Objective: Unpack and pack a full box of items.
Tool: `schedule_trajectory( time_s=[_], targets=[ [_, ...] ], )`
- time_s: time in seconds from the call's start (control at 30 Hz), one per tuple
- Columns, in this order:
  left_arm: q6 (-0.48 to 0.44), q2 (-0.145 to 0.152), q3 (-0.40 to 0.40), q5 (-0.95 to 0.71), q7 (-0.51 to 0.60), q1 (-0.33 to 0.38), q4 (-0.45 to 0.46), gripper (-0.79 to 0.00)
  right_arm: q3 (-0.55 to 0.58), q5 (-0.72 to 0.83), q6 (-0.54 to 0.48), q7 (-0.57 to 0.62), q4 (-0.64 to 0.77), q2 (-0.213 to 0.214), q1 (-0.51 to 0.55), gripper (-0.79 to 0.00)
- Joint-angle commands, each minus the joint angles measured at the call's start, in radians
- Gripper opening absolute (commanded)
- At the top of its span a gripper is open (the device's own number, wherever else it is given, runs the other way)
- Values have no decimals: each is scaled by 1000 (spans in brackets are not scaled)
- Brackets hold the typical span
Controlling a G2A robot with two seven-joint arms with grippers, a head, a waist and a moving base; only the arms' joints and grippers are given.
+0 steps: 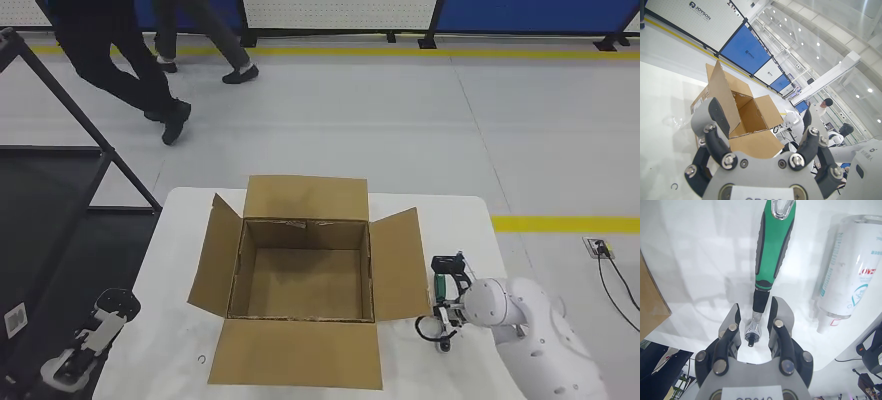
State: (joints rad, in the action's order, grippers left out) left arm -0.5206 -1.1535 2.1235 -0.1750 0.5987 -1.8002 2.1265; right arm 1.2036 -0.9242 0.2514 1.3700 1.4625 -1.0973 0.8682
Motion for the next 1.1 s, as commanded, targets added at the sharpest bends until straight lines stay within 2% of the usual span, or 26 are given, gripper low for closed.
schedule_trajectory(
  time_s=[0.0,0.23,0.3,0.4,0.57,0.7,0.9,1.07],
  targets=[
    [0,0,0,0,0,0,0,0,-6,-3,3,0,-7,-1,-4,-431],
    [0,0,0,0,0,0,0,0,-26,-8,11,-2,-42,-7,-23,-523],
    [0,0,0,0,0,0,0,0,-31,-6,10,-5,-53,-9,-29,-668],
    [0,0,0,0,0,0,0,0,-33,-3,10,-7,-66,-10,-37,-785],
    [0,0,0,0,0,0,0,0,17,7,23,-29,-32,-3,-29,-785],
    [0,0,0,0,0,0,0,0,116,3,47,-30,100,15,12,-785],
    [0,0,0,0,0,0,0,0,309,-28,90,-29,435,43,103,-785],
    [0,0,0,0,0,0,0,0,365,-58,88,1,713,52,94,-785]
  ],
)
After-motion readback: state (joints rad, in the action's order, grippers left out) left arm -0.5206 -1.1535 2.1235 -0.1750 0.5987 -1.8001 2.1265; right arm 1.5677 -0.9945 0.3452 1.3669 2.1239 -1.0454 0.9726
